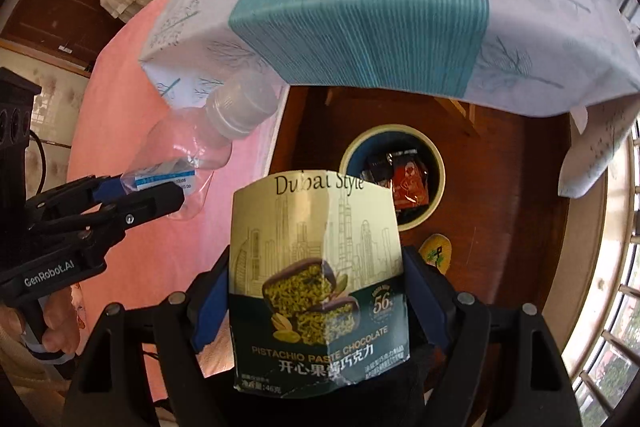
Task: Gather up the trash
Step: 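Carry the bottle and chocolate box down over the trash bin, then open both tools to drop the bottle and chocolate box into the bin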
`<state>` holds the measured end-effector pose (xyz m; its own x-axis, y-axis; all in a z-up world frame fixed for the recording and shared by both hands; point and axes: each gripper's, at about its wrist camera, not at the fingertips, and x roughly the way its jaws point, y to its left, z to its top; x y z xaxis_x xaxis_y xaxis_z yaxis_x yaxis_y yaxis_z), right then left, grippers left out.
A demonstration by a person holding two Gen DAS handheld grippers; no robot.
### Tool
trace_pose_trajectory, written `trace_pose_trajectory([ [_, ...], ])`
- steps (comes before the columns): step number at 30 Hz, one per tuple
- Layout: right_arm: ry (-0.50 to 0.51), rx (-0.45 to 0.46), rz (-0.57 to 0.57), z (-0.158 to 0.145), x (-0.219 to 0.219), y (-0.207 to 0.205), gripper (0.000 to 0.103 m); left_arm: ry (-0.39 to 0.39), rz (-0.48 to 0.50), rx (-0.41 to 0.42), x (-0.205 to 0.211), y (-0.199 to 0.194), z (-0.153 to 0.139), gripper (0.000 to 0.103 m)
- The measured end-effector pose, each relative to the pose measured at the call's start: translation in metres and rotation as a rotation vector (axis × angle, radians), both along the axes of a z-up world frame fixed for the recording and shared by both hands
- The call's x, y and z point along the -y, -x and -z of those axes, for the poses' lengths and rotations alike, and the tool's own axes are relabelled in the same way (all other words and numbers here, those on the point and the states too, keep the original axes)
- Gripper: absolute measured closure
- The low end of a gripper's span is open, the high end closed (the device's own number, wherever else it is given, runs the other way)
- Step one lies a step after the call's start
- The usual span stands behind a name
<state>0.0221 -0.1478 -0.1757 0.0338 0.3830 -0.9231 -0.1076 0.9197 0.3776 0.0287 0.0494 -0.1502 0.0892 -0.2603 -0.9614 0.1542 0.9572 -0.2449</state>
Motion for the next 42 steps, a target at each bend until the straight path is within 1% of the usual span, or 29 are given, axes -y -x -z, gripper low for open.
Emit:
trace_pose_trajectory([
  [4, 0.020, -0.055, 0.096, 0.038, 0.014, 0.011, 0.023, 0.007, 0.011, -0.070, 0.012, 0.008, 0.042, 0.058],
  [8, 0.023, -0.087, 0.179, 0.070, 0.026, 0.017, 0.023, -0.002, 0.006, -0.106, 0.024, 0.004, 0.080, 0.058],
  [9, 0.018, -0.096, 0.204, 0.079, 0.030, 0.017, 0.023, -0.018, -0.001, -0.108, 0.027, 0.002, 0.088, 0.058],
  [12, -0.002, -0.106, 0.263, 0.103, 0.038, 0.013, 0.023, -0.022, 0.001, -0.108, 0.034, -0.006, 0.114, 0.058],
  [15, -0.015, -0.110, 0.306, 0.133, 0.046, 0.007, 0.023, -0.034, 0.010, -0.113, 0.042, -0.017, 0.146, 0.058],
  [24, -0.024, -0.140, 0.379, 0.225, 0.058, -0.022, 0.023, -0.069, 0.023, -0.107, 0.057, -0.056, 0.248, 0.058],
  [27, -0.025, -0.153, 0.391, 0.251, 0.059, -0.031, 0.023, -0.078, 0.032, -0.102, 0.060, -0.064, 0.275, 0.057],
  [29, -0.022, -0.161, 0.396, 0.266, 0.059, -0.036, 0.023, -0.082, 0.041, -0.111, 0.063, -0.068, 0.291, 0.054],
  [30, -0.021, -0.161, 0.397, 0.272, 0.059, -0.037, 0.023, -0.090, 0.040, -0.114, 0.064, -0.071, 0.298, 0.051],
  [31, -0.019, -0.161, 0.397, 0.277, 0.058, -0.039, 0.023, -0.102, 0.039, -0.115, 0.064, -0.072, 0.305, 0.042],
  [32, -0.016, -0.161, 0.399, 0.280, 0.056, -0.041, 0.023, -0.110, 0.036, -0.114, 0.063, -0.075, 0.310, 0.037],
  [33, -0.015, -0.162, 0.400, 0.285, 0.054, -0.043, 0.023, -0.124, 0.032, -0.110, 0.063, -0.076, 0.314, 0.028],
  [34, -0.016, -0.163, 0.405, 0.288, 0.053, -0.045, 0.023, -0.142, 0.026, -0.108, 0.061, -0.076, 0.318, 0.025],
  [37, -0.012, -0.165, 0.408, 0.294, 0.051, -0.049, 0.022, -0.150, -0.001, -0.116, 0.054, -0.076, 0.324, 0.023],
  [38, -0.013, -0.167, 0.407, 0.295, 0.051, -0.051, 0.022, -0.140, -0.006, -0.103, 0.050, -0.076, 0.324, 0.022],
  [42, -0.005, -0.172, 0.397, 0.300, 0.045, -0.055, 0.020, -0.173, -0.026, -0.088, 0.042, -0.073, 0.326, 0.020],
])
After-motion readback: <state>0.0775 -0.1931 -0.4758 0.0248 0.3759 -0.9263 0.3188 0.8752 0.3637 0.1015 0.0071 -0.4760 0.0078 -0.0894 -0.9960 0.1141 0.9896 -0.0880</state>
